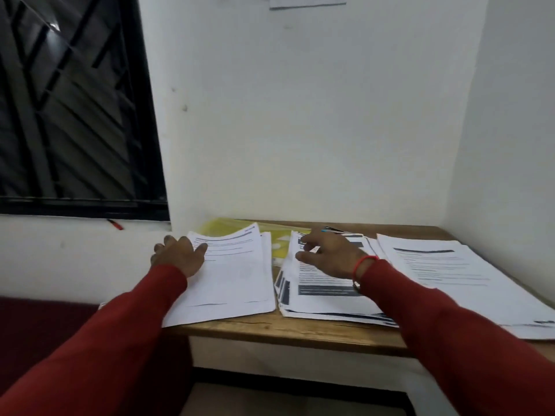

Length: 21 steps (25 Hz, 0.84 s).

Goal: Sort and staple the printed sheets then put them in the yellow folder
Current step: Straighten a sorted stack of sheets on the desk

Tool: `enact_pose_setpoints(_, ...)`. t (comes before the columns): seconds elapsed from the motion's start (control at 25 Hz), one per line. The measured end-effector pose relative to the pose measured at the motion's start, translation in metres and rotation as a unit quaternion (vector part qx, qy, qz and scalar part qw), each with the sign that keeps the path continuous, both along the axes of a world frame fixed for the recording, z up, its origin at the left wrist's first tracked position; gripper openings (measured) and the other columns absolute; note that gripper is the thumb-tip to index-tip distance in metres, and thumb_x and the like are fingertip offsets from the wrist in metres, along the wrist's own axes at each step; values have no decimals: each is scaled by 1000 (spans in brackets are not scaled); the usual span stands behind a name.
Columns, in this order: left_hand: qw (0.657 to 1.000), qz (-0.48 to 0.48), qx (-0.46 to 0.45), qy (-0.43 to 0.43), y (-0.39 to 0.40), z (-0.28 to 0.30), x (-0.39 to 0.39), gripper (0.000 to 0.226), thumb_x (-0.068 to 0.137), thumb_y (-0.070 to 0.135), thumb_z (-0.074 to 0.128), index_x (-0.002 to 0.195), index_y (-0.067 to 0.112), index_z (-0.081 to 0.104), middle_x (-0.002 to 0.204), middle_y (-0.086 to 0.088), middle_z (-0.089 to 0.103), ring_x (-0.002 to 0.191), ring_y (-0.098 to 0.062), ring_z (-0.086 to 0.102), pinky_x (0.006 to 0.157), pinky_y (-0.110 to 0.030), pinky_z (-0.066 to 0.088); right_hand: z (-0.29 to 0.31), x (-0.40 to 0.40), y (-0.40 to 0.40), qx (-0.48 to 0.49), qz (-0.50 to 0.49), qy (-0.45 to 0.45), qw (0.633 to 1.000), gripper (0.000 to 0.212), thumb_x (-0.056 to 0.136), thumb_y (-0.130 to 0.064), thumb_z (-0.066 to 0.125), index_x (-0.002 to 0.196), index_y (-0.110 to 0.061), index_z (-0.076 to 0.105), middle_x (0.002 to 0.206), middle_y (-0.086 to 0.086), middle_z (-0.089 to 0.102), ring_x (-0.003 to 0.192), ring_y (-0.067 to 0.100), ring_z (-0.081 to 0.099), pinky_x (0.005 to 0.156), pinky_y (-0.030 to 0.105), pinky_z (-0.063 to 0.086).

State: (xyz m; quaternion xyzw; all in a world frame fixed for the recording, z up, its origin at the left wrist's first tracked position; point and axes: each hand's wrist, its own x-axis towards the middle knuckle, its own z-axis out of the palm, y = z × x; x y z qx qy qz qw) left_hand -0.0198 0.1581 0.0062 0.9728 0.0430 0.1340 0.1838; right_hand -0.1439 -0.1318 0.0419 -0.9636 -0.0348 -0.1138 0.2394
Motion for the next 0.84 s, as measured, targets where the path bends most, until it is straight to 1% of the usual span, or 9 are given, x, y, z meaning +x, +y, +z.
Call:
enact_pose_setpoints(0.12,999,28,24,39,17,-11,-7,72,95,65,41,139,9,48,145,-20,35,131,-40,36,108,-45,33,-17,33,51,-27,-27,63,997,62,97,-49,51,141,-5,44,142,12,51,130,27,48,104,31,36)
enact_pose_setpoints(0.28,995,15,18,94,23,-15,-11,73,92,70,39,139,15,49,144,-16,42,134,-36,34,107,-42,31,-37,60,82,-55,-102,111,987,69,94,-58,48,137,-4,42,142,18,46,130,36,44,103,38,38)
enact_pose_setpoints(0.44,996,-2,17,90,16,-18,-15,70,90,67,48,138,16,47,144,-13,39,134,-34,34,108,-41,30,-37,72,95,18,-109,126,986,75,93,-46,59,145,-1,31,147,17,42,134,33,42,106,35,38)
enact_pose_setpoints(0.48,996,-5,-4,87,14,-20,-14,71,89,63,53,139,14,43,143,-13,40,133,-35,35,108,-42,31,-34,72,96,42,-113,131,984,75,92,-42,62,146,-1,29,149,16,41,135,31,42,105,33,37)
enact_pose_setpoints(0.56,989,-39,-112,92,11,-19,-9,74,89,51,63,140,9,31,143,-14,44,132,-35,42,108,-40,36,-26,74,91,77,-119,141,980,70,92,-36,64,144,-1,32,148,14,41,135,29,42,102,30,38)
enact_pose_setpoints(0.64,963,-97,-223,113,7,-9,-7,79,92,32,68,143,1,17,145,-16,44,132,-33,46,105,-32,39,-22,74,87,78,-113,156,978,61,93,-33,63,140,-1,39,144,13,42,134,28,43,102,30,38)
enact_pose_setpoints(0.72,949,-115,-271,110,5,0,-7,86,91,17,69,149,-2,9,146,-18,45,132,-32,48,103,-30,38,-27,76,82,119,-116,142,976,58,89,-27,69,136,-2,46,139,13,47,128,29,49,102,32,41)
enact_pose_setpoints(0.76,945,-115,-294,90,7,1,-8,85,90,13,69,151,2,11,143,-18,48,128,-32,52,104,-32,40,-32,78,80,178,-120,123,969,57,85,-22,74,132,-2,48,134,13,53,122,29,54,98,32,44)
enact_pose_setpoints(0.84,924,-135,-357,13,12,-1,-12,70,89,8,69,146,9,29,134,-14,58,119,-31,58,104,-38,45,-34,76,77,310,-96,40,945,52,78,-6,78,124,-3,54,123,13,64,107,28,63,92,34,50)
